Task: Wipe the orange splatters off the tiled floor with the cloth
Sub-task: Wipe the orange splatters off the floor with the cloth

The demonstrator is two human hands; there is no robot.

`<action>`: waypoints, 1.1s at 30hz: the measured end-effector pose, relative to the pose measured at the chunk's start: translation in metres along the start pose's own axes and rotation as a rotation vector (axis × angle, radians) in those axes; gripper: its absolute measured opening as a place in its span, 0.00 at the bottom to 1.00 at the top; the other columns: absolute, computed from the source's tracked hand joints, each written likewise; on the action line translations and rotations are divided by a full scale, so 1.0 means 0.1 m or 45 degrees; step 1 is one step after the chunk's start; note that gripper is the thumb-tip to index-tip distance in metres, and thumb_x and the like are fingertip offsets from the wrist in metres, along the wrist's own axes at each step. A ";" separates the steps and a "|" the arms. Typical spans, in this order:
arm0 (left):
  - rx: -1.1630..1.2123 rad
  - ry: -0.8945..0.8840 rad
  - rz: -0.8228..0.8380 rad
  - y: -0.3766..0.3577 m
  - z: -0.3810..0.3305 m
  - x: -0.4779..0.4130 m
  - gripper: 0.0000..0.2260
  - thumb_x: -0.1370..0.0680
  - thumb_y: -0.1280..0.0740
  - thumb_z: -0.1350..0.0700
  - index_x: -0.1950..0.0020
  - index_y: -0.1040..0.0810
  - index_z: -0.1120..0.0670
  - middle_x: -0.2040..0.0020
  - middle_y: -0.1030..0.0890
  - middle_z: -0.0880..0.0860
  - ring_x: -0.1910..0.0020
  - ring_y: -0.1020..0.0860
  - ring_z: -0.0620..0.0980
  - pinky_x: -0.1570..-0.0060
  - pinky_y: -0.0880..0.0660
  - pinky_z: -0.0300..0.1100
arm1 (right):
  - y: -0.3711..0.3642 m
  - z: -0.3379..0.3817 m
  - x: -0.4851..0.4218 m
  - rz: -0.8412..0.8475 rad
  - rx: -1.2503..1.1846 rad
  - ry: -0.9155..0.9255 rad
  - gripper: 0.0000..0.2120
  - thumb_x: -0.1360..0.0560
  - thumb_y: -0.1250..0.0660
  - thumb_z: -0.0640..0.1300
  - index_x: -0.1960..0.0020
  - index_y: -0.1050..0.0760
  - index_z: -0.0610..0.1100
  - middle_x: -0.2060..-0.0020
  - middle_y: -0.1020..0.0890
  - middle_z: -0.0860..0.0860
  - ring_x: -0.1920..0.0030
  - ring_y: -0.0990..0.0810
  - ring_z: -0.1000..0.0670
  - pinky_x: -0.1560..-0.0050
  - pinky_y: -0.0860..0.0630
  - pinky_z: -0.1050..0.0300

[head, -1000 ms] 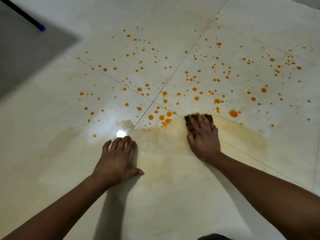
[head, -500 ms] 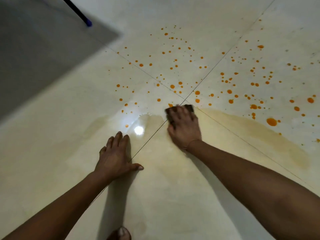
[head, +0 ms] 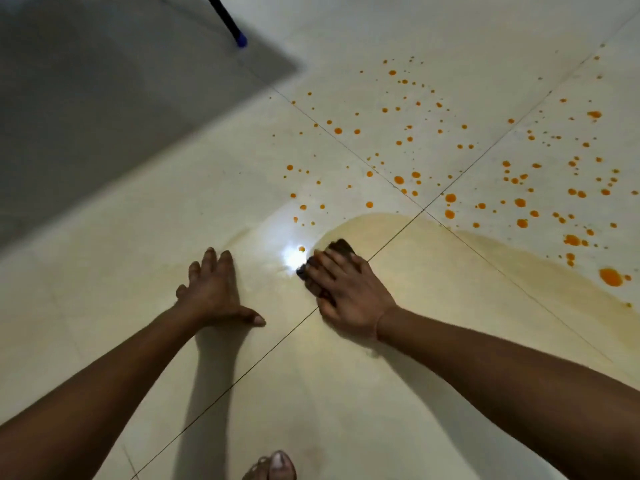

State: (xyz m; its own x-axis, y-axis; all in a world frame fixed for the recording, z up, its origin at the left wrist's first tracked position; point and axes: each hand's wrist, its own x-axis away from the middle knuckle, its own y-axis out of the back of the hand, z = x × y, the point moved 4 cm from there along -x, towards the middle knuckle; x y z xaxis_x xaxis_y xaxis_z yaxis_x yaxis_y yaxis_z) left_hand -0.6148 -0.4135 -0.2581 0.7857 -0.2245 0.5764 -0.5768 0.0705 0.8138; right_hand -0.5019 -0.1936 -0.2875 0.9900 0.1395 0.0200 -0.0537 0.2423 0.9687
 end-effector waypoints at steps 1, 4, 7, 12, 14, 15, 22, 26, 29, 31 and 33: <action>-0.013 -0.003 0.044 -0.02 0.02 -0.01 0.70 0.50 0.21 0.31 0.22 0.61 0.49 0.21 0.63 0.52 0.22 0.59 0.61 0.31 0.41 0.67 | 0.01 0.01 0.14 0.059 -0.001 0.108 0.29 0.26 0.43 0.55 0.26 0.36 0.51 0.26 0.34 0.48 0.25 0.39 0.47 0.31 0.43 0.46; -0.046 -0.001 0.133 -0.07 0.01 -0.02 0.71 0.48 0.21 0.32 0.23 0.67 0.49 0.23 0.70 0.53 0.23 0.64 0.62 0.30 0.46 0.68 | 0.16 -0.46 -0.14 0.018 0.037 0.004 0.27 0.26 0.44 0.54 0.27 0.36 0.52 0.27 0.32 0.48 0.27 0.37 0.46 0.33 0.37 0.44; -0.015 0.007 0.154 -0.10 0.00 -0.06 0.73 0.48 0.20 0.33 0.24 0.71 0.49 0.25 0.74 0.53 0.24 0.67 0.63 0.30 0.49 0.70 | 0.27 -0.77 -0.86 -0.080 0.029 -0.554 0.29 0.24 0.48 0.56 0.24 0.41 0.51 0.24 0.39 0.48 0.24 0.45 0.46 0.30 0.42 0.43; -0.062 0.135 0.333 -0.06 -0.13 -0.14 0.77 0.48 0.18 0.37 0.30 0.81 0.52 0.32 0.83 0.59 0.29 0.73 0.70 0.33 0.51 0.73 | 0.01 0.10 -0.87 0.150 0.106 0.404 0.28 0.24 0.47 0.55 0.26 0.35 0.51 0.26 0.33 0.47 0.26 0.37 0.46 0.35 0.39 0.45; -0.083 0.191 0.370 -0.07 -0.17 -0.20 0.78 0.50 0.17 0.38 0.33 0.83 0.54 0.36 0.85 0.61 0.31 0.73 0.72 0.35 0.51 0.75 | 0.16 -0.18 -1.16 0.062 0.086 0.222 0.26 0.25 0.46 0.52 0.27 0.34 0.50 0.29 0.31 0.46 0.28 0.36 0.45 0.34 0.37 0.47; -0.084 0.224 0.387 -0.08 -0.17 -0.22 0.79 0.51 0.17 0.38 0.35 0.84 0.55 0.37 0.86 0.62 0.32 0.74 0.73 0.36 0.51 0.76 | 0.26 -0.40 -1.34 -0.054 0.017 -0.111 0.27 0.25 0.46 0.52 0.26 0.36 0.50 0.28 0.33 0.46 0.27 0.38 0.45 0.32 0.38 0.45; -0.115 0.307 0.459 -0.07 -0.22 -0.24 0.79 0.51 0.17 0.38 0.37 0.86 0.57 0.41 0.87 0.66 0.34 0.74 0.76 0.37 0.50 0.77 | 0.05 0.07 -1.14 0.162 0.121 0.576 0.27 0.25 0.45 0.53 0.27 0.35 0.51 0.27 0.33 0.48 0.27 0.37 0.47 0.35 0.39 0.47; -0.132 0.302 0.464 -0.05 -0.22 -0.25 0.79 0.49 0.17 0.39 0.38 0.86 0.57 0.41 0.87 0.65 0.35 0.75 0.76 0.37 0.51 0.78 | 0.23 -0.46 -1.58 -0.050 0.026 -0.482 0.30 0.26 0.50 0.54 0.24 0.41 0.52 0.24 0.39 0.47 0.24 0.44 0.47 0.30 0.43 0.44; -0.121 0.303 0.463 -0.04 -0.23 -0.25 0.79 0.49 0.17 0.39 0.38 0.87 0.56 0.40 0.87 0.65 0.34 0.75 0.76 0.36 0.51 0.77 | 0.08 0.06 -1.46 0.076 0.096 0.201 0.29 0.25 0.48 0.54 0.25 0.38 0.50 0.25 0.35 0.47 0.25 0.40 0.46 0.33 0.40 0.45; -0.116 0.301 0.465 -0.04 -0.23 -0.24 0.79 0.49 0.17 0.39 0.38 0.86 0.56 0.40 0.87 0.65 0.34 0.75 0.76 0.36 0.51 0.77 | 0.13 0.00 -1.49 0.095 0.109 0.458 0.27 0.24 0.45 0.52 0.26 0.35 0.50 0.27 0.33 0.47 0.27 0.37 0.46 0.35 0.39 0.48; -0.116 0.286 0.457 -0.05 -0.22 -0.24 0.79 0.49 0.16 0.40 0.37 0.86 0.56 0.40 0.87 0.65 0.34 0.75 0.75 0.36 0.51 0.77 | 0.25 -0.34 -1.75 -0.054 -0.012 -0.153 0.26 0.22 0.44 0.50 0.25 0.38 0.51 0.25 0.36 0.47 0.25 0.41 0.47 0.32 0.42 0.48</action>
State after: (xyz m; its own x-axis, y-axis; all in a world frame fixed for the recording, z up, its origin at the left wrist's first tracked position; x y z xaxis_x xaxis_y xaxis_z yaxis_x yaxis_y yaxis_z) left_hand -0.6259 -0.3870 -0.2738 0.5736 0.0466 0.8178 -0.8084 0.1933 0.5560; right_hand -0.6804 -0.1793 -0.2755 0.9999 0.0127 0.0089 -0.0119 0.2545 0.9670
